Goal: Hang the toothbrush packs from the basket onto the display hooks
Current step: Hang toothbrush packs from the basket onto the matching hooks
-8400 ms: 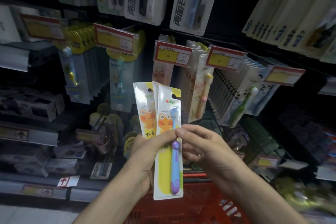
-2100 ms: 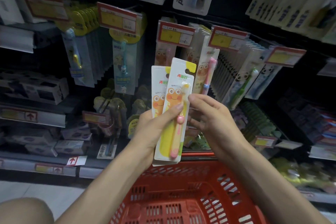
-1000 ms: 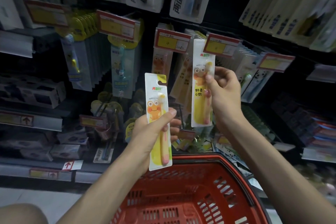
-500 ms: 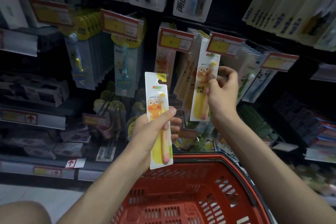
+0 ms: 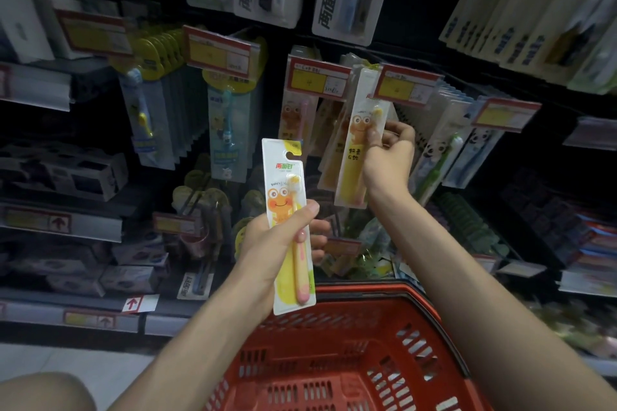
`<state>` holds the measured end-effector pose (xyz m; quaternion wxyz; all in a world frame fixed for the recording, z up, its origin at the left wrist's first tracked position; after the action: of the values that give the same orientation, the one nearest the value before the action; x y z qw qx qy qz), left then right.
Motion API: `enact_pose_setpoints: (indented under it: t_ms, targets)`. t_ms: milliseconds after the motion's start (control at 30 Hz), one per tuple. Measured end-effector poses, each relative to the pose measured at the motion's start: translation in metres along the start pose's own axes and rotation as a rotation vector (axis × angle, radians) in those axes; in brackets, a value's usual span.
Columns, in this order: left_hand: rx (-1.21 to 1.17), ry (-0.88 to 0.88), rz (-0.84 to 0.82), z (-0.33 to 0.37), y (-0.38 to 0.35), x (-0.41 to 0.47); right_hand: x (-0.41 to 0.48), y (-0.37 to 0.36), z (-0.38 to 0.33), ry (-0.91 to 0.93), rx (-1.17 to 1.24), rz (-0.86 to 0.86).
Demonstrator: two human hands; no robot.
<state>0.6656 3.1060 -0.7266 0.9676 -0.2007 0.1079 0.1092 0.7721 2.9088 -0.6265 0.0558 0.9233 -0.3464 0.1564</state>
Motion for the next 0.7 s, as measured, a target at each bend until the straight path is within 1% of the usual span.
enact_pose_setpoints:
  t_ms: [100, 233, 400, 700]
  targets:
    - [-0.001, 0.01, 0.008, 0.0, 0.001, -0.001, 0.002, -0.004, -0.001, 0.032, -0.025, 0.01]
    - [0.003, 0.01, 0.003, 0.0, 0.001, 0.0, 0.001, -0.003, 0.005, 0.015, -0.011, -0.006]
    - [0.001, 0.009, -0.006, 0.001, 0.0, 0.001, 0.004, 0.0, 0.008, 0.043, -0.044, -0.019]
    - [-0.014, 0.009, -0.014, 0.002, -0.009, 0.003, 0.004, 0.005, 0.009, 0.02, -0.041, -0.055]
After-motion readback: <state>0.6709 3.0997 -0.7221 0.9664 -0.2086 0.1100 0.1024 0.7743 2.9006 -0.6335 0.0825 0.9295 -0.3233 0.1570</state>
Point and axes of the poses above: each hand's wrist, its own x-axis towards the middle knuckle, its own y-axis out of the back of the hand, z = x × y, the point moved 10 cm from there along x, towards the middle knuckle, and after that the axes turned 9 degrees about z, right-handed, at the moved point
